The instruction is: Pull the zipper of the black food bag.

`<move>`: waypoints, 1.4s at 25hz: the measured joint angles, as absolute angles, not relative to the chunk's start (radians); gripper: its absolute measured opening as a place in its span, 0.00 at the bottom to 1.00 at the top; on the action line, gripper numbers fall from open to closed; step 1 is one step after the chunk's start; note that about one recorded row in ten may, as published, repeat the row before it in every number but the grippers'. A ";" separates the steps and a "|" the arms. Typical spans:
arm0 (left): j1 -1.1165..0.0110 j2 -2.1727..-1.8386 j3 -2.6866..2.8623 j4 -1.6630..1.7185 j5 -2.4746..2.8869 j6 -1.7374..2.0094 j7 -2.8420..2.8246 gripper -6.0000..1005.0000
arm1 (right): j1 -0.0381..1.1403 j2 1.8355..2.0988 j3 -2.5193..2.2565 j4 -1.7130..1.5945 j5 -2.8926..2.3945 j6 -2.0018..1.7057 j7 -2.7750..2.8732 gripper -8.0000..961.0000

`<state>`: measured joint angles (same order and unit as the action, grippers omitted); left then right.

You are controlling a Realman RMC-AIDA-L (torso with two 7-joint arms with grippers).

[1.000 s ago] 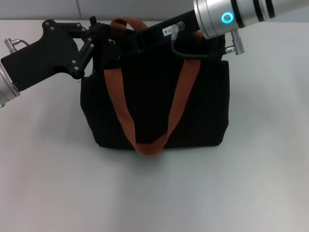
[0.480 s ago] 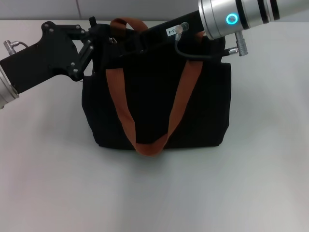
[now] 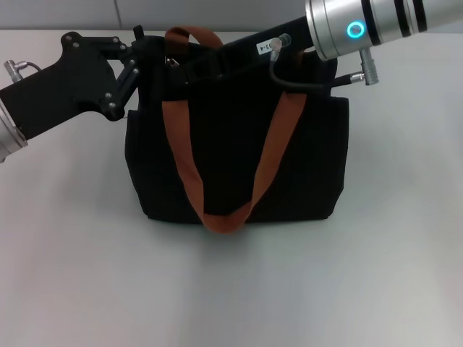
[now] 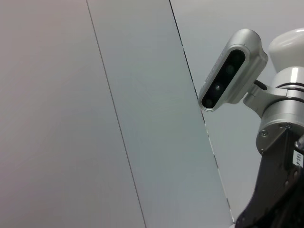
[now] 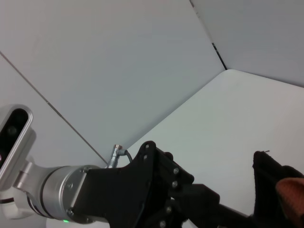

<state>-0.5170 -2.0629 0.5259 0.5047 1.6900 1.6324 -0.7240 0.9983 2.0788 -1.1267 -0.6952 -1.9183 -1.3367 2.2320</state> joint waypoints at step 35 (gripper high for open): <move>-0.512 -2.063 0.526 0.505 1.688 1.637 -0.726 0.05 | 0.973 2.079 -1.120 -0.708 -1.917 -1.350 2.238 0.01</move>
